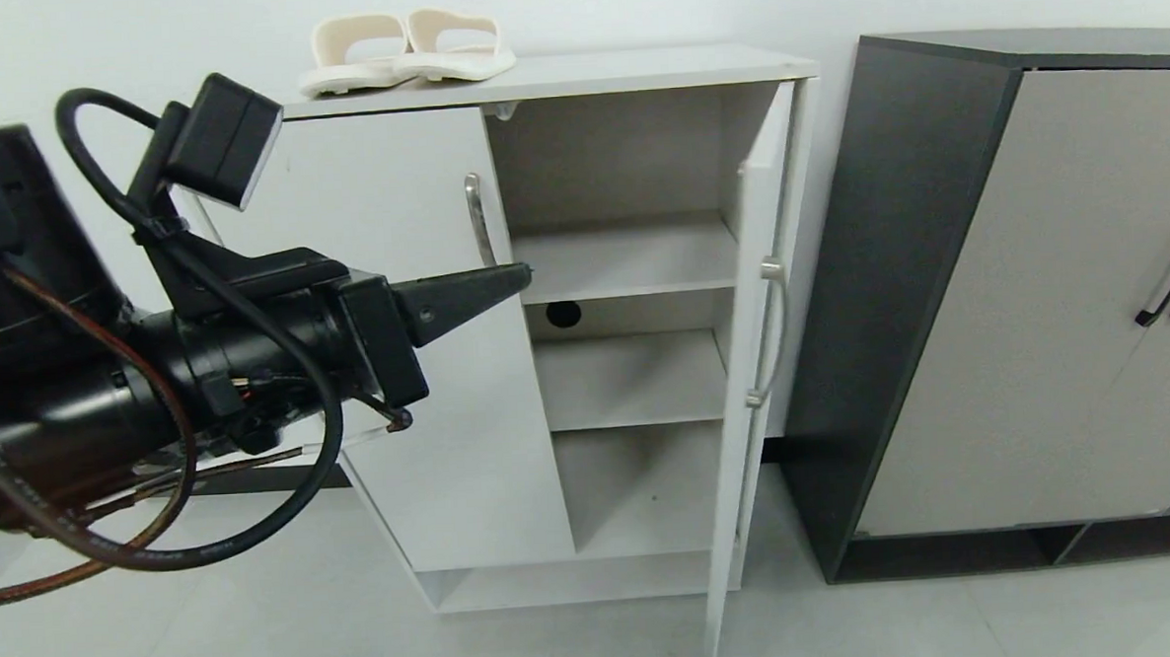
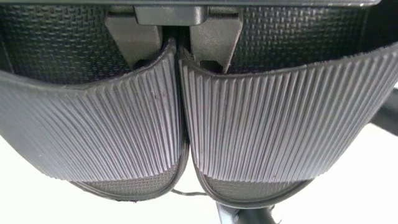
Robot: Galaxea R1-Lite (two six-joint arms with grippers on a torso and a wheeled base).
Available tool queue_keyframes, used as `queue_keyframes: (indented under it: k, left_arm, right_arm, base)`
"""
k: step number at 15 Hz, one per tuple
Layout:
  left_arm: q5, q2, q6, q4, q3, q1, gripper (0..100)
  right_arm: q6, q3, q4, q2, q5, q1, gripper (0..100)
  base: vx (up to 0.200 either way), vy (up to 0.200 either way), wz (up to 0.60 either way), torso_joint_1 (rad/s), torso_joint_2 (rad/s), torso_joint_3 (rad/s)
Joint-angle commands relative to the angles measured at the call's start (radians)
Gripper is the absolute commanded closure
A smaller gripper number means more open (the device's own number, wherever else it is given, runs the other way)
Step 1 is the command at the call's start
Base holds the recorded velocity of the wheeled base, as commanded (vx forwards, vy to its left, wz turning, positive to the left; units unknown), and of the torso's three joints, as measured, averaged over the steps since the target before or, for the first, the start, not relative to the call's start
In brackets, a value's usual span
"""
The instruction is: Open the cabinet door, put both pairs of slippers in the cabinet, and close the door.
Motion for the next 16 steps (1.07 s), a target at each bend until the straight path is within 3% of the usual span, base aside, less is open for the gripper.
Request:
queue_keyframes:
  k: [1, 4, 7, 9, 10, 12, 14, 16]
  left_arm:
    - [0.001, 0.001, 0.0, -0.003, 0.011, 0.012, 100]
    - [0.011, 0.002, 0.004, -0.003, 0.031, 0.063, 100]
    - [0.203, -0.183, 0.023, -0.001, 0.243, 0.087, 100]
    - [0.254, -0.329, 0.006, 0.069, 0.396, 0.089, 100]
    - [0.32, -0.401, 0.006, 0.14, 0.441, 0.106, 100]
    - [0.571, -0.558, 0.006, 0.287, 0.494, 0.121, 100]
    - [0.712, -0.749, 0.006, 0.367, 0.53, 0.14, 100]
    - [0.741, -0.875, 0.01, 0.523, 0.548, 0.338, 100]
  right_arm:
    - [-0.026, 0.017, 0.003, -0.009, -0.006, 0.026, 100]
    - [-0.013, -0.032, 0.004, 0.006, -0.018, 0.029, 100]
    - [0.289, -0.27, 0.004, 0.149, -0.388, 0.052, 100]
    - [0.341, -0.394, 0.023, 0.262, -0.569, 0.051, 100]
    - [0.341, -0.435, 0.047, 0.307, -0.647, 0.048, 100]
    - [0.344, -0.492, 0.129, 0.339, -0.747, 0.032, 100]
    - [0.344, -0.494, 0.149, 0.334, -0.75, 0.026, 100]
    - [0.344, -0.492, 0.149, 0.334, -0.753, 0.026, 100]
  base:
    - [0.0, 0.0, 0.0, 0.0, 0.0, 0.0]
    - [0.0, 0.0, 0.0, 0.0, 0.0, 0.0]
    - [0.0, 0.0, 0.0, 0.0, 0.0, 0.0]
    - [0.0, 0.0, 0.0, 0.0, 0.0, 0.0]
    - [0.0, 0.0, 0.0, 0.0, 0.0, 0.0]
    - [0.0, 0.0, 0.0, 0.0, 0.0, 0.0]
    - [0.0, 0.0, 0.0, 0.0, 0.0, 0.0]
    - [0.0, 0.0, 0.0, 0.0, 0.0, 0.0]
